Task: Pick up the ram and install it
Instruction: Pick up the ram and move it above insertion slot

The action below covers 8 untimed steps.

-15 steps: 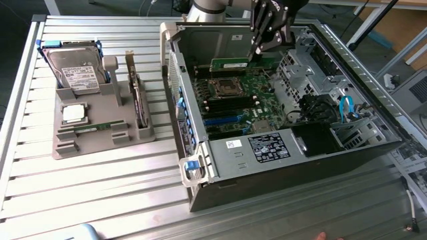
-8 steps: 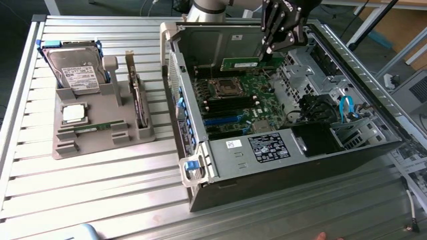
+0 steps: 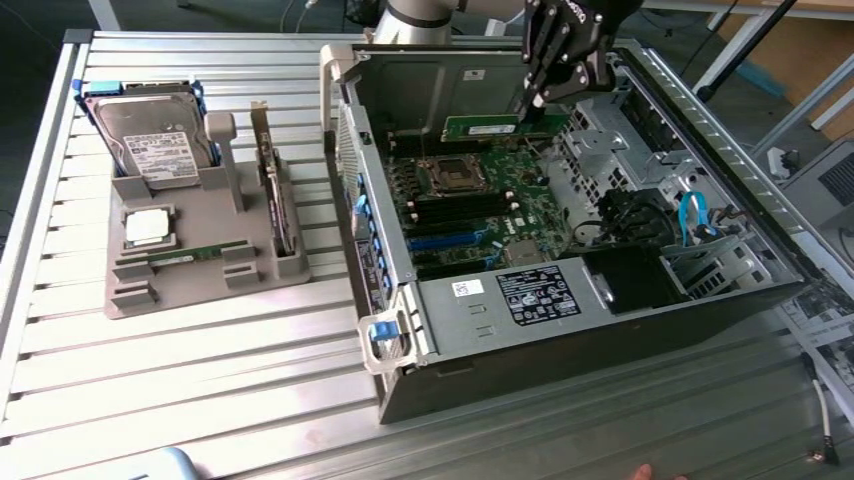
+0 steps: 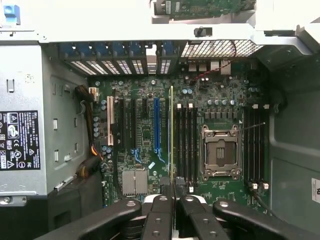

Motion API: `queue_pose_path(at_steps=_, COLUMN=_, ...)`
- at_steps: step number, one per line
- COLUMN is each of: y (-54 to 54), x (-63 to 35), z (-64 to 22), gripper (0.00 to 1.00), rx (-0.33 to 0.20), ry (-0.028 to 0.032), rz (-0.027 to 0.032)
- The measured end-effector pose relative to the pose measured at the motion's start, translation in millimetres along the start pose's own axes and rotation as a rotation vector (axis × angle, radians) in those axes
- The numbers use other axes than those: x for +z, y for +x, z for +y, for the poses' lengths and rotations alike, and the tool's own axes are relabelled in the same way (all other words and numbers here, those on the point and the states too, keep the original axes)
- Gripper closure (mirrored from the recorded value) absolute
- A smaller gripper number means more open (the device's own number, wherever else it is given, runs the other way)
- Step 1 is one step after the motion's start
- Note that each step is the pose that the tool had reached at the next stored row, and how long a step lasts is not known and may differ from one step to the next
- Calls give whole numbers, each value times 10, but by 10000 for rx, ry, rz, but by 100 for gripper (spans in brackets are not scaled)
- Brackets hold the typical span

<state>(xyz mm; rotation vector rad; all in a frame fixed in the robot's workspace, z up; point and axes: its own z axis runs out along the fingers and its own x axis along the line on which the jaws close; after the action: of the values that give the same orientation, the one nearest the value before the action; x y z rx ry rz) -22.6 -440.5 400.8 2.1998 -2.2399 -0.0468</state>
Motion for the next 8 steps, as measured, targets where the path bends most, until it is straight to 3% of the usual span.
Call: queue_pose_path(at_steps=8, y=-81, x=5, z=2, gripper=88, rx=1, ry=0, rz=0)
